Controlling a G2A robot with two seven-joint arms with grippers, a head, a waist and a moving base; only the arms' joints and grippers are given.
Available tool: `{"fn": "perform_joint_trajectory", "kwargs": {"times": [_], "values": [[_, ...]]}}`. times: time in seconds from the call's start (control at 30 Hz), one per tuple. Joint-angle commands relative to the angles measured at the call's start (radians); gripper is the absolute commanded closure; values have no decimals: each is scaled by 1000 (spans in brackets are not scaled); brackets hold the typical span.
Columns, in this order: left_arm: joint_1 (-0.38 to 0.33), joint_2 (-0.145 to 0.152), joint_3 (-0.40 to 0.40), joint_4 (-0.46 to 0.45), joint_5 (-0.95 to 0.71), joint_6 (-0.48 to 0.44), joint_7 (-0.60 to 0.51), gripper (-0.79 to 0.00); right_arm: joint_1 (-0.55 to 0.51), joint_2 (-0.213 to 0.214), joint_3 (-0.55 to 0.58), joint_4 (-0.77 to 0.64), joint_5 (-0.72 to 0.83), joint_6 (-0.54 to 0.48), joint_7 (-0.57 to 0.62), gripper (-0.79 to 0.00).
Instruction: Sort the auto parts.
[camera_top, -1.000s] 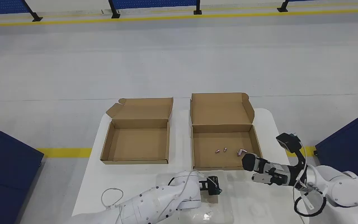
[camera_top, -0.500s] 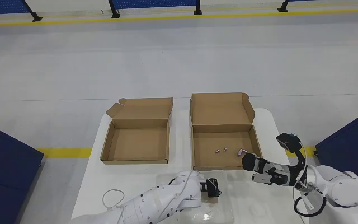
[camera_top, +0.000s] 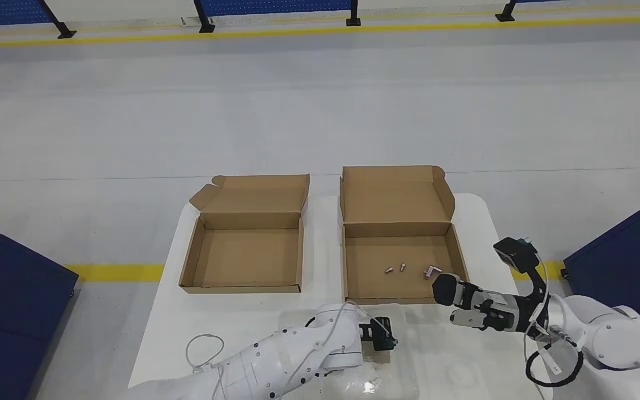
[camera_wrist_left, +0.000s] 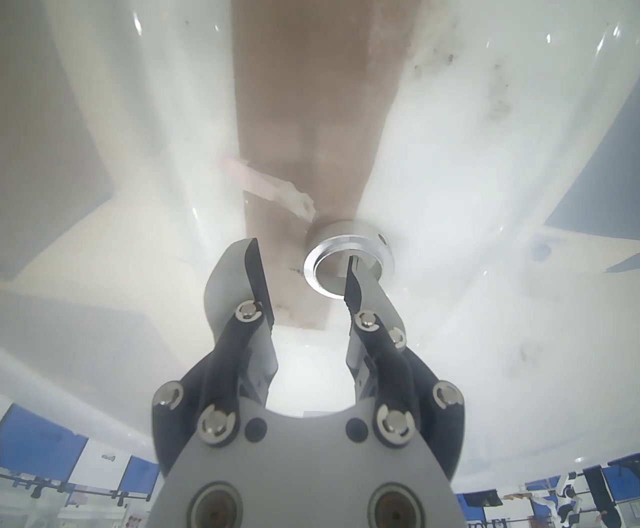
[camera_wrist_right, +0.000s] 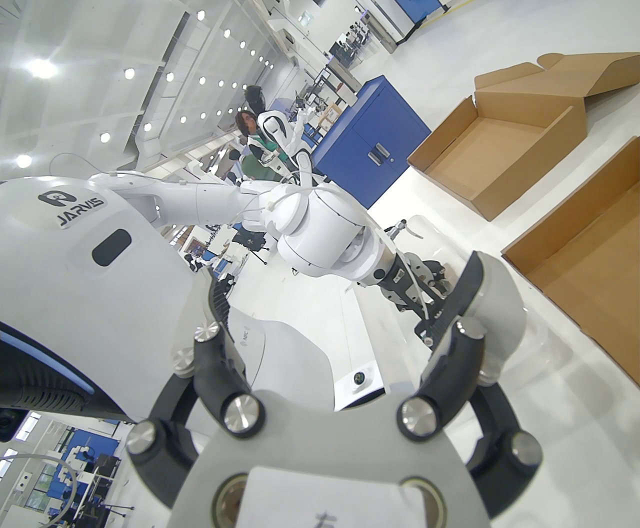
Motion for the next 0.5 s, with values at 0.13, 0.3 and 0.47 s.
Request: {"fn": "perform_joint_trajectory", "kwargs": {"times": [0.13, 0.3, 0.47], "values": [[8, -2, -7, 14, -2, -13, -11, -237, 0, 0, 0, 0, 1, 0, 0, -785], [11, -7, -7, 22, -4, -24, -20, -222, 0, 0, 0, 0, 1, 0, 0, -785], [12, -11, -9, 27, -2, -27, -20, -219, 0, 0, 0, 0, 1, 0, 0, -785]]}}
